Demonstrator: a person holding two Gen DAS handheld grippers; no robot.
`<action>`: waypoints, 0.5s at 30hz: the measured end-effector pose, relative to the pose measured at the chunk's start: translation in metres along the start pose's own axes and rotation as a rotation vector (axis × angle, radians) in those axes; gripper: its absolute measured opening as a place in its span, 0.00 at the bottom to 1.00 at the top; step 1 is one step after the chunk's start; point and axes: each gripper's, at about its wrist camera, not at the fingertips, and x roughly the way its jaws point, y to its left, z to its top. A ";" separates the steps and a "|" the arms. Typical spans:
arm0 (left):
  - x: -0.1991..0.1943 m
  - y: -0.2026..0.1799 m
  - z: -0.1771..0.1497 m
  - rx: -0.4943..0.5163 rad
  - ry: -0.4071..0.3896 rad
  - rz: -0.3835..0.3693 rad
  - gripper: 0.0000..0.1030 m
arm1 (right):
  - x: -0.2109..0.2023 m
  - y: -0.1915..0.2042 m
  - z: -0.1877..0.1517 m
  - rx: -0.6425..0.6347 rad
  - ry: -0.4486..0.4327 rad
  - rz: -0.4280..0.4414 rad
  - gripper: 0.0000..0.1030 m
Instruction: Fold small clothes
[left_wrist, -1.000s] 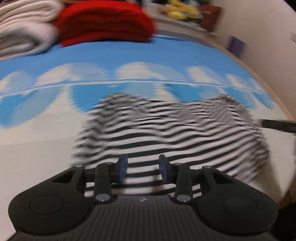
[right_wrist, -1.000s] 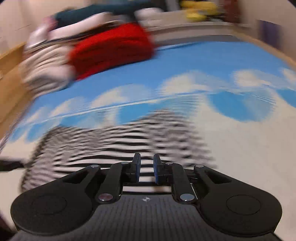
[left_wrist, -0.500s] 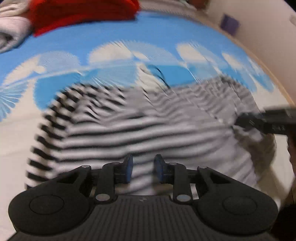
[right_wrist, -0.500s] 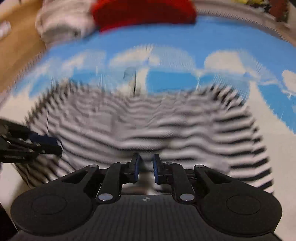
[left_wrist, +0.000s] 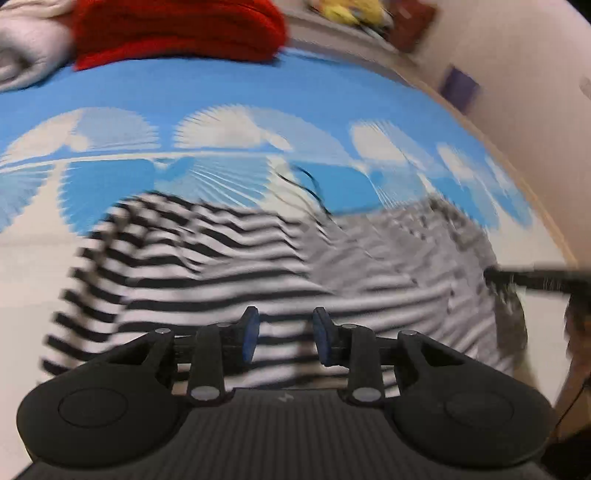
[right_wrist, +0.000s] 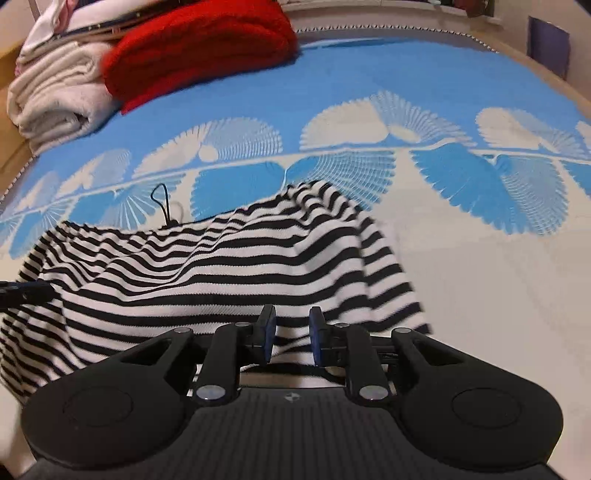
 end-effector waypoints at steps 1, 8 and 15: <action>0.011 -0.009 -0.002 0.039 0.023 0.015 0.34 | 0.000 -0.004 -0.003 0.000 0.023 -0.008 0.22; 0.025 -0.021 -0.007 0.089 0.078 0.087 0.34 | 0.011 -0.026 -0.022 -0.033 0.132 -0.120 0.30; -0.006 -0.025 -0.019 0.138 0.071 0.104 0.34 | -0.019 -0.032 -0.038 -0.002 0.129 -0.137 0.30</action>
